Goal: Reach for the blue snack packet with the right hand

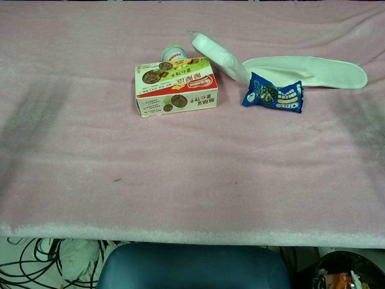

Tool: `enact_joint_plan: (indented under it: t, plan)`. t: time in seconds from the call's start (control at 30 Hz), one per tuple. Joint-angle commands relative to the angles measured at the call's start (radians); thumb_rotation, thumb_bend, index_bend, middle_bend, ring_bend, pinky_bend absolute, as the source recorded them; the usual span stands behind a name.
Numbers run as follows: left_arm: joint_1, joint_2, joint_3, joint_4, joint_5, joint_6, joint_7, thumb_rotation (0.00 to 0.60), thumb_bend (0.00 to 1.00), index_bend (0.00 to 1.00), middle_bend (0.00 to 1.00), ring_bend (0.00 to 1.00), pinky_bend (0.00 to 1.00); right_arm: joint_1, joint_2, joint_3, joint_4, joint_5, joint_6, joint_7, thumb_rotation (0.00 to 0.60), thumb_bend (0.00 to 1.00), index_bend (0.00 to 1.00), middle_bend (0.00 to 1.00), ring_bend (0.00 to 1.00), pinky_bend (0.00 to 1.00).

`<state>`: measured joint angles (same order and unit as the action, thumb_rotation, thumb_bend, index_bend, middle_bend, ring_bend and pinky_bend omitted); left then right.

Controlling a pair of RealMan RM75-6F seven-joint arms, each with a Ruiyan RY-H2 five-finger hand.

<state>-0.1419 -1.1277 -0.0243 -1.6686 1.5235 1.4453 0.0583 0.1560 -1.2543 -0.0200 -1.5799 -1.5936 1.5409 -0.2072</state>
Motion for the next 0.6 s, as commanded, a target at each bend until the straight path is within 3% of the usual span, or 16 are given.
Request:
enact_joint_plan:
  t: [0.03,0.33,0.6]
  plan:
    - [0.001,0.001,0.001,-0.001,0.0,0.001,-0.002,0.6,0.0,0.0,0.0,0.0,0.0,-0.001,-0.001,0.001,-0.001,-0.001,-0.002,-0.001,0.6,0.11,0.0,0.0,0.0,0.23]
    - [0.005,0.004,0.001,-0.001,0.01,0.012,-0.01,0.6,0.0,0.0,0.0,0.0,0.0,0.029,-0.013,0.021,-0.072,-0.008,-0.049,-0.011,0.6,0.11,0.0,0.0,0.0,0.23]
    - [-0.002,0.002,0.001,0.002,0.009,0.0,-0.015,0.6,0.0,0.0,0.0,0.0,0.0,0.135,-0.109,0.108,-0.186,0.123,-0.221,-0.113,0.6,0.11,0.04,0.12,0.08,0.23]
